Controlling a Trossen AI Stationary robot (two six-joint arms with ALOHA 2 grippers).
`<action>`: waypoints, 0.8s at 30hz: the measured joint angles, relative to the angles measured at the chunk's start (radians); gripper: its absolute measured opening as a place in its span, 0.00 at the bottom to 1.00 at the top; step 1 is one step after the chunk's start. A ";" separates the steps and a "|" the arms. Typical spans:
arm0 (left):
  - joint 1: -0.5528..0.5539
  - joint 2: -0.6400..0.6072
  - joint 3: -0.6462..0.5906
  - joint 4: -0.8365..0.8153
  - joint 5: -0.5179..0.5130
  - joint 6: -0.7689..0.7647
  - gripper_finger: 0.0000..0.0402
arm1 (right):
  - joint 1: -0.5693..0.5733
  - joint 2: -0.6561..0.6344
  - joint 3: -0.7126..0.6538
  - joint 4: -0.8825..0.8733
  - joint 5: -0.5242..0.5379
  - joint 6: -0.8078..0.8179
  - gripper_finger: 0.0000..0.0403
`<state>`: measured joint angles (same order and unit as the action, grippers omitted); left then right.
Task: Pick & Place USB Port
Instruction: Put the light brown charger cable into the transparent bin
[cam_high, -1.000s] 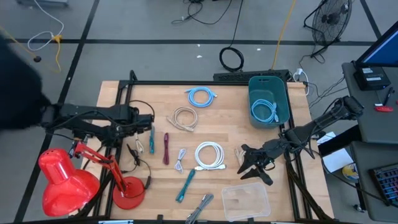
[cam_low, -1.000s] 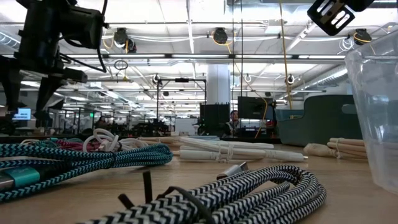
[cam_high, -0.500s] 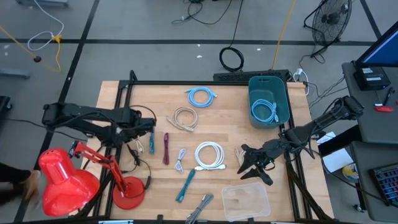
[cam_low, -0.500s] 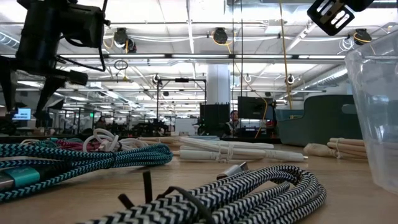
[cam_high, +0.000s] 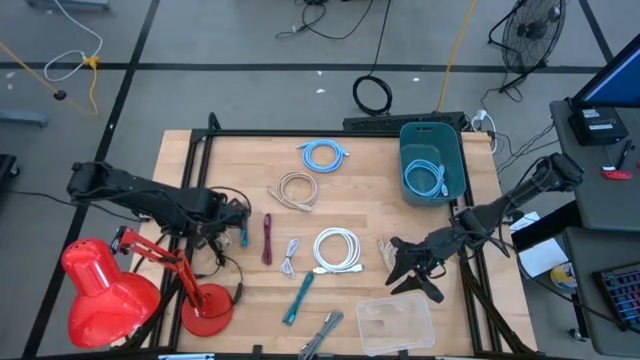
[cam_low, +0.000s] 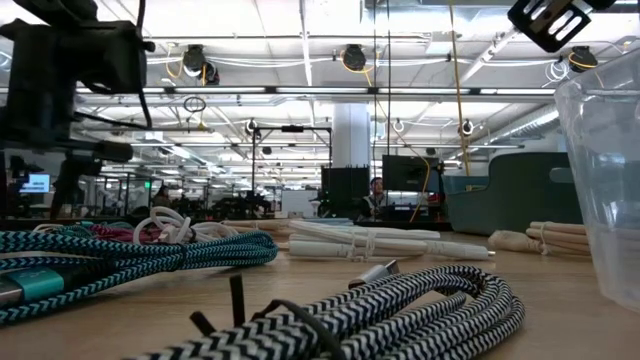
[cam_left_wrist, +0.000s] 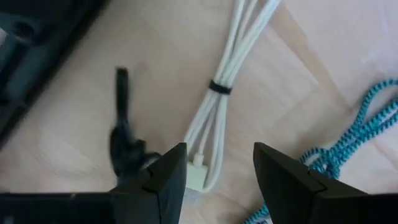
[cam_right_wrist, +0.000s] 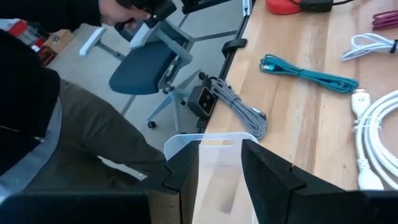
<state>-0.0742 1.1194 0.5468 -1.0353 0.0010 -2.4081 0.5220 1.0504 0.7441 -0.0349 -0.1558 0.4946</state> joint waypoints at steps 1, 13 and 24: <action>0.000 -0.006 0.000 -0.012 0.000 0.000 0.46 | 0.000 0.000 0.000 0.000 0.001 0.000 0.28; 0.001 -0.007 -0.032 -0.043 -0.059 -0.006 0.46 | 0.000 0.000 0.000 0.000 0.002 0.016 0.28; 0.001 -0.009 -0.118 0.098 -0.082 0.002 0.46 | -0.001 0.000 0.000 0.008 0.002 0.016 0.28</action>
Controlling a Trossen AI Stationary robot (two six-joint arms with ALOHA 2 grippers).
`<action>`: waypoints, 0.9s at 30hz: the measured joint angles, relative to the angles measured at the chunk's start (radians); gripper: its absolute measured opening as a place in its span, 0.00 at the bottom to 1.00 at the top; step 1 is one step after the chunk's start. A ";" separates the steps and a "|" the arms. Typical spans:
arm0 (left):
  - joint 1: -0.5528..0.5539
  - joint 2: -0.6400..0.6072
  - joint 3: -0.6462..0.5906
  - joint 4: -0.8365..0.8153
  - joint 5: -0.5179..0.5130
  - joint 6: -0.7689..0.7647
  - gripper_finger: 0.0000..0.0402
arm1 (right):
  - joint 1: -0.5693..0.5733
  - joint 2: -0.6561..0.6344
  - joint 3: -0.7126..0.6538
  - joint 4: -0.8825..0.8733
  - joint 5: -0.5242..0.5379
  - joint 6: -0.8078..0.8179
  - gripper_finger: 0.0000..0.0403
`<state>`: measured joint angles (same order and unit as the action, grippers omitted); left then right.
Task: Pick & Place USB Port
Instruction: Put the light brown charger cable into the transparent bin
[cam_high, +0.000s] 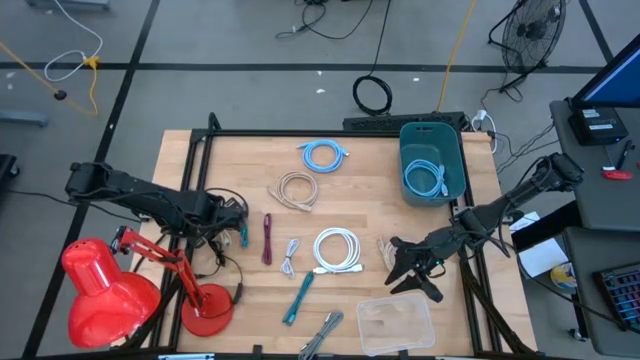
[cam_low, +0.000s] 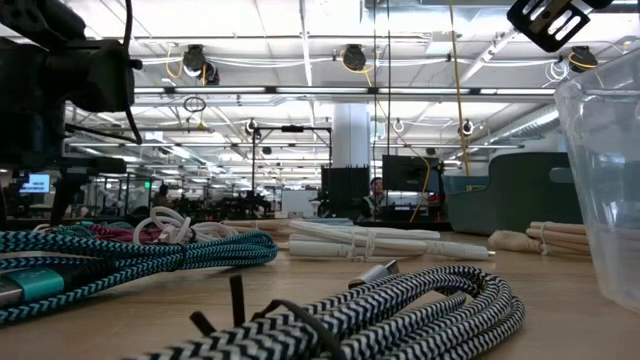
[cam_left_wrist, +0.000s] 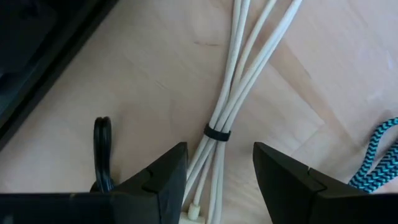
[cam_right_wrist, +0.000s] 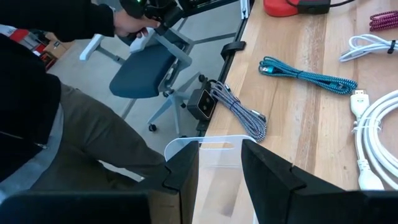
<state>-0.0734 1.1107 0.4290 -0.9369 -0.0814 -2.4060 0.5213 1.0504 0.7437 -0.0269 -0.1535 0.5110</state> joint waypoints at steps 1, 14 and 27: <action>0.000 0.000 0.000 -0.002 -0.004 0.002 0.46 | 0.000 0.000 0.000 0.000 0.000 0.000 0.28; 0.054 0.001 -0.003 -0.003 -0.007 0.097 0.28 | 0.000 0.000 0.000 0.000 0.027 0.000 0.28; 0.055 0.002 -0.008 0.040 -0.131 0.142 0.03 | 0.000 0.000 0.000 0.000 0.030 0.019 0.28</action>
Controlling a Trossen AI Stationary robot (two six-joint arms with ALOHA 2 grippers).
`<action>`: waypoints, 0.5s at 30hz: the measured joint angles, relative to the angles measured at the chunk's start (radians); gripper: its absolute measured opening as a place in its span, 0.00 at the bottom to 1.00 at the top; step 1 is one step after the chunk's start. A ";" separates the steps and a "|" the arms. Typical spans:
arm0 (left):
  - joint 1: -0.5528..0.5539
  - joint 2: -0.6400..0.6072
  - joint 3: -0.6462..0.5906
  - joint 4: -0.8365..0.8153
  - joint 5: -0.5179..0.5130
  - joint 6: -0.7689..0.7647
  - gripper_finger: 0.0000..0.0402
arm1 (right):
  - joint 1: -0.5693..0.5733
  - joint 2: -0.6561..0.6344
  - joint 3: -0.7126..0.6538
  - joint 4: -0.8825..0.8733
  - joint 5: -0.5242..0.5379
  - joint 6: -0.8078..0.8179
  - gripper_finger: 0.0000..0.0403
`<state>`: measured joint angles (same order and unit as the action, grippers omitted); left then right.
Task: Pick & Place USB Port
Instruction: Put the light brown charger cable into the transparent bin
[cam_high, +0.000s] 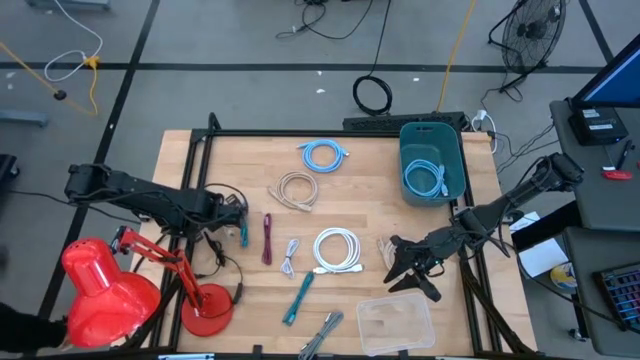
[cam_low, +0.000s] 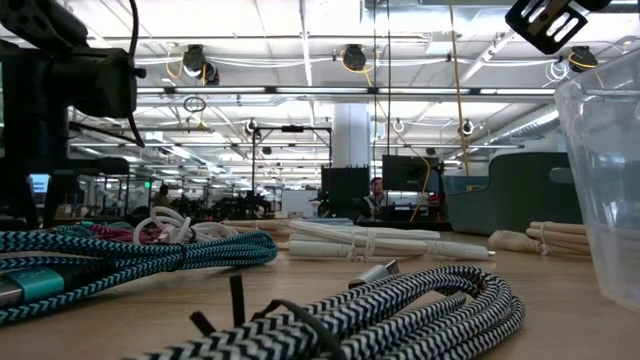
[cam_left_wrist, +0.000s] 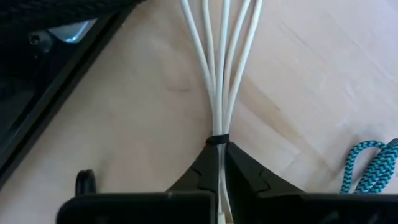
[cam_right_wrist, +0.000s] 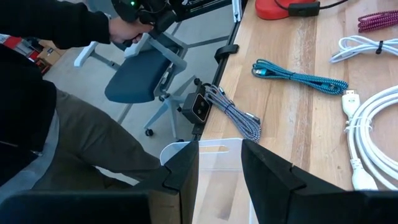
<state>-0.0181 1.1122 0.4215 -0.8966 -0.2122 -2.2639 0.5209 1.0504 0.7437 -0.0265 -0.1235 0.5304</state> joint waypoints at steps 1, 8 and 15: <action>0.000 0.001 0.000 0.009 -0.005 0.000 0.04 | 0.000 0.000 0.000 0.000 0.000 0.000 0.28; 0.001 -0.024 0.037 0.098 -0.071 0.038 0.02 | 0.000 0.000 0.000 0.000 0.026 0.000 0.28; 0.001 -0.119 0.100 0.048 -0.113 0.137 0.01 | 0.000 0.000 0.000 0.000 0.026 -0.002 0.28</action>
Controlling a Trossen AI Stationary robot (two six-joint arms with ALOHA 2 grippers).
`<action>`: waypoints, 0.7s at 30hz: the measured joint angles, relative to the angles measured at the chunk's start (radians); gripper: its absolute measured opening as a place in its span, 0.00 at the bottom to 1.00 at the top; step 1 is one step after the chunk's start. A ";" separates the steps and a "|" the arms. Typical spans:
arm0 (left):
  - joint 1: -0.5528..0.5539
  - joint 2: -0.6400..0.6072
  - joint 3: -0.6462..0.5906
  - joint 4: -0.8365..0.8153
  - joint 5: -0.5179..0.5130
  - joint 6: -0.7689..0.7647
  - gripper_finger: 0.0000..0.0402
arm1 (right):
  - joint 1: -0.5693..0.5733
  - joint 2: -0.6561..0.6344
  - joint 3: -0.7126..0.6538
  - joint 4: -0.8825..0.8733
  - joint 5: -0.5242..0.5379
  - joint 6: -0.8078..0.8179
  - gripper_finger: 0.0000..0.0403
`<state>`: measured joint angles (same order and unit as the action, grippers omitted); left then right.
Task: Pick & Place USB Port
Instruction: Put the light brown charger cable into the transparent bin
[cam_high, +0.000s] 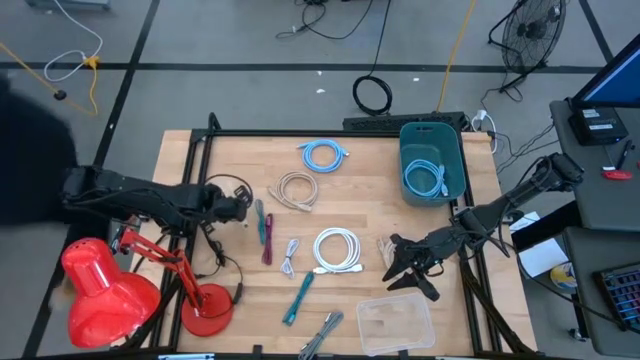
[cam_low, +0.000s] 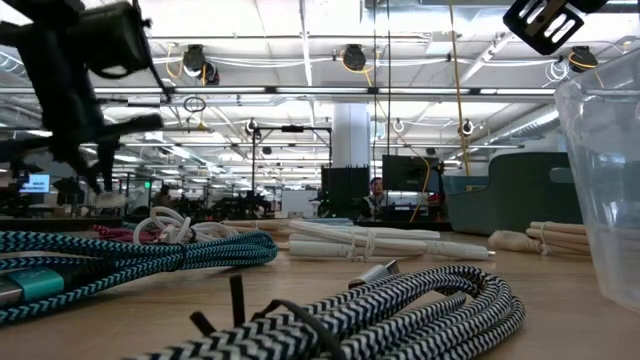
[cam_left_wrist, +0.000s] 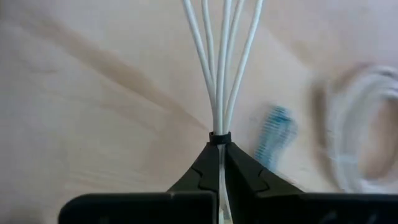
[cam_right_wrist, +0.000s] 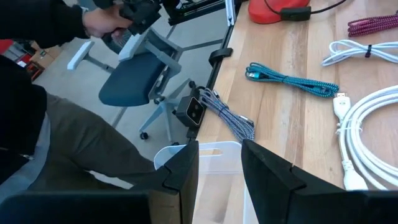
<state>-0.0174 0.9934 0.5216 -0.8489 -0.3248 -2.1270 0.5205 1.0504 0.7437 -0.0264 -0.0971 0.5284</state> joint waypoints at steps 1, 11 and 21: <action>0.000 -0.014 0.012 -0.025 -0.001 0.008 0.02 | 0.000 0.000 0.000 0.000 0.000 0.000 0.28; -0.002 -0.103 0.208 -0.141 -0.170 0.252 0.01 | -0.002 0.000 0.000 0.004 0.076 0.053 0.28; -0.005 -0.104 0.410 -0.005 -0.301 0.803 0.01 | -0.027 0.000 0.000 0.204 0.232 0.242 0.28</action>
<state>-0.0227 0.8898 0.9319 -0.8540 -0.6254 -1.3242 0.4933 1.0504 0.7437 0.1772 0.1347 0.7703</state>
